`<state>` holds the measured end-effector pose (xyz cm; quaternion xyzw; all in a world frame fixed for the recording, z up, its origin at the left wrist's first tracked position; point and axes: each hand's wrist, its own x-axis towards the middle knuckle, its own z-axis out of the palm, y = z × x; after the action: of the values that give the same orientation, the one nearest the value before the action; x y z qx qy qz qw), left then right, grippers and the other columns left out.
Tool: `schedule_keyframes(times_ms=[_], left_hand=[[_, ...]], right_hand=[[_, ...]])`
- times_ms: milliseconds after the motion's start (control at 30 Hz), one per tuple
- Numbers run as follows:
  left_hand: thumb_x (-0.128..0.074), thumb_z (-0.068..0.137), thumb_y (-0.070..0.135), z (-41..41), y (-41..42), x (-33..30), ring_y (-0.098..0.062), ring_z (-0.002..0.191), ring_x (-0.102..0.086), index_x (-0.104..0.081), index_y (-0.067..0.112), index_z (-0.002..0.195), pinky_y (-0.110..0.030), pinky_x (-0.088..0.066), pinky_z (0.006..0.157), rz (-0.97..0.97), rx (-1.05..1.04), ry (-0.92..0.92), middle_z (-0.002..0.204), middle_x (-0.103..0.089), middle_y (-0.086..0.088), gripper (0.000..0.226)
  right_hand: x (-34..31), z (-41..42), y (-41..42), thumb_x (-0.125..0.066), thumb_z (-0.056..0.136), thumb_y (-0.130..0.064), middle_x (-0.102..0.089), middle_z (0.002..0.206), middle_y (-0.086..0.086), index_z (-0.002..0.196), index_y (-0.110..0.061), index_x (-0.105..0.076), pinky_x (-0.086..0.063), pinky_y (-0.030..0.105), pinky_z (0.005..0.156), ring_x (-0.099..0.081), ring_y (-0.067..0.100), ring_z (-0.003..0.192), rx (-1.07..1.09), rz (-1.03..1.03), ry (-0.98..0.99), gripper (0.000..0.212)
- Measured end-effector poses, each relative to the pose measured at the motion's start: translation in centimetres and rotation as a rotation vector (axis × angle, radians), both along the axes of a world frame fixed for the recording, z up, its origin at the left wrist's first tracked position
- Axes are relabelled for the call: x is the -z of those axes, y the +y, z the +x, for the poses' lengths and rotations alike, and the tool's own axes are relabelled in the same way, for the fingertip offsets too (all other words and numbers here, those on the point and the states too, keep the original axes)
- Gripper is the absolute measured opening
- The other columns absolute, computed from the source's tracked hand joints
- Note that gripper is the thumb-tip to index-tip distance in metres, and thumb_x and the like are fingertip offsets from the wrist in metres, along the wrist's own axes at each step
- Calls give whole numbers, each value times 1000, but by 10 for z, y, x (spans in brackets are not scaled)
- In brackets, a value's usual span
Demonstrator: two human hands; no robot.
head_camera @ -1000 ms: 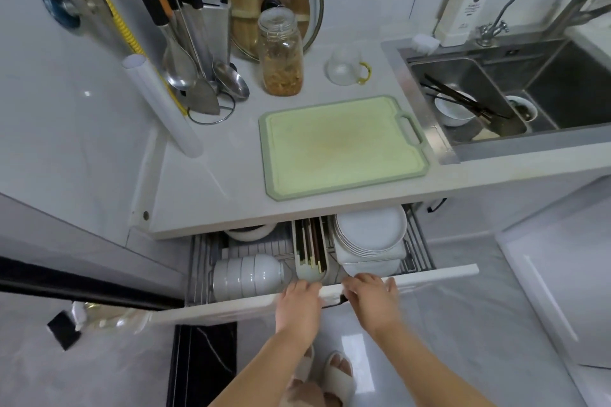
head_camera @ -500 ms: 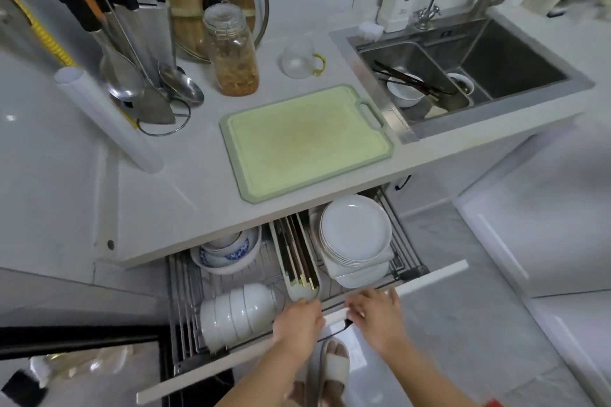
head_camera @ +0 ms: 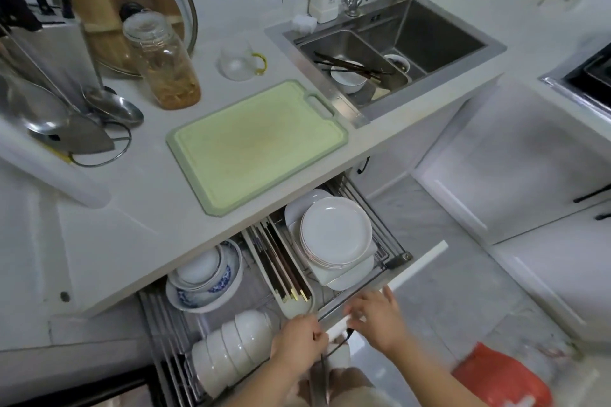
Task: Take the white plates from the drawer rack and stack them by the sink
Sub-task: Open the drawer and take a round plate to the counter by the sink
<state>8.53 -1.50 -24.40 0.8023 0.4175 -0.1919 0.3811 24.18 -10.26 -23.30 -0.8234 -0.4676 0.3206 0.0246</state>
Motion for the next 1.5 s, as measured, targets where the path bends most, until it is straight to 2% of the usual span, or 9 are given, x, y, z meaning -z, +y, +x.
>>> schedule_keyframes(times_ms=[167,267,600,700,833,1033,1200,1333,1500], left_hand=[[-53,82,36,4,3,-4,-22,85,-60,-59,18,80,-30,-48,72,-113,-38,20,85,-64,-3,20],[-57,81,33,4,11,-2,-13,73,-50,-43,22,61,-26,-33,60,-223,-46,15,62,-48,7,27],[-66,81,16,32,42,11,-3,55,-52,-62,25,66,-15,-41,48,-615,-291,15,66,-59,7,18],[-61,86,20,56,54,15,-14,72,-61,-66,17,86,-25,-51,67,-486,-499,-59,82,-65,-1,5],[-59,88,26,81,78,26,-25,101,-64,-55,14,120,-38,-53,91,-329,-681,-87,112,-63,-9,34],[-51,91,30,100,102,57,-18,68,-62,-14,28,148,-35,-57,67,-256,-716,-46,92,-62,-4,68],[-47,92,28,109,114,80,-21,73,-62,-13,34,148,-30,-53,69,-188,-656,-52,105,-64,-14,65],[-49,92,23,119,118,91,-34,87,-67,-14,37,146,-44,-58,77,-188,-674,-66,106,-64,-16,67],[-47,91,19,121,115,99,-29,63,-70,0,42,145,-44,-61,62,-183,-651,-38,91,-68,-19,75]], right_hand=[[-2,1,-2,-55,87,-38,-59,114,-15,103,-37,-66,-1,39,118,-46,6,121,-6,-15,-4,19],[-4,3,3,-55,85,-39,-59,117,-13,105,-37,-65,-4,41,116,-44,9,124,-49,-86,-36,22],[4,23,28,-47,84,-26,-68,108,-3,100,-26,-69,-32,32,93,-58,18,106,-119,-171,-3,27],[11,38,44,-49,90,-29,-63,117,3,112,-23,-64,-43,28,91,-60,21,107,86,-128,88,28],[25,63,69,-51,94,-22,-56,129,14,129,-5,-49,-41,31,97,-54,27,119,397,-74,240,39],[60,93,99,-54,90,-5,-55,131,23,133,2,-40,-43,35,96,-54,35,121,751,-16,311,46],[85,103,105,-51,87,1,-61,124,21,128,-3,-46,-44,36,93,-57,35,115,859,17,325,41],[99,106,105,-53,85,0,-66,115,16,128,-11,-48,-48,40,87,-62,34,105,948,113,319,44],[115,108,110,-50,79,8,-64,105,17,128,-10,-51,-54,54,87,-61,39,103,1007,182,361,52]])
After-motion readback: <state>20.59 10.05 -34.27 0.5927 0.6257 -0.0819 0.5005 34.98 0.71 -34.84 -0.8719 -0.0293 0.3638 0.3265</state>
